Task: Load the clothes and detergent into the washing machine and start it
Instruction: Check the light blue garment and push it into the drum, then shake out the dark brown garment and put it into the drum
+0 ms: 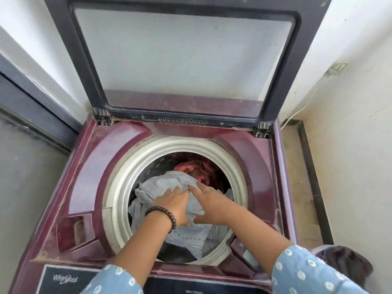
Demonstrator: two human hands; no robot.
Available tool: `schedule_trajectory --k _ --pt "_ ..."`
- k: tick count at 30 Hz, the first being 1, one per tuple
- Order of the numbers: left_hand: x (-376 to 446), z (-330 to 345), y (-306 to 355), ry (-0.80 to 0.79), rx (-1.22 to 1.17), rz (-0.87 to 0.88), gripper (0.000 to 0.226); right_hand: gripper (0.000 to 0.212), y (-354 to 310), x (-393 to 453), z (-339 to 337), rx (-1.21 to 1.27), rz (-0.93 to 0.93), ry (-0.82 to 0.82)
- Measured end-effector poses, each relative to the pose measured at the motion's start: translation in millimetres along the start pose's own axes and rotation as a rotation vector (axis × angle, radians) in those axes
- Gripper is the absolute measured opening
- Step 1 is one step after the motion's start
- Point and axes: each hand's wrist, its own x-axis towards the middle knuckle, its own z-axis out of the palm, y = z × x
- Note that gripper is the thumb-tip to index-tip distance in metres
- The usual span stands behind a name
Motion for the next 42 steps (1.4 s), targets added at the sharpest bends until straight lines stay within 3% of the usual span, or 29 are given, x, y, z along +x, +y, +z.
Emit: schedule_trajectory --k 8,19,29,36,42 --pt "-66 13 15 0.196 -0.084 -0.059 0.114 0.107 -14 -69 -7 -0.063 -0.015 0.169" --pt "-116 13 54 0.352 -0.075 0.015 0.114 0.108 -8 -135 -8 -0.062 -0.028 0.389" --pt "-124 9 103 0.535 -0.047 0.014 0.104 0.1 31 -185 -16 -0.18 0.061 0.516" --pt "-120 12 157 0.706 -0.033 0.024 0.102 0.079 71 -219 -5 -0.138 0.11 0.682" --pt "-111 19 212 0.716 -0.023 0.082 0.094 0.072 118 -250 15 -0.054 0.183 0.757"
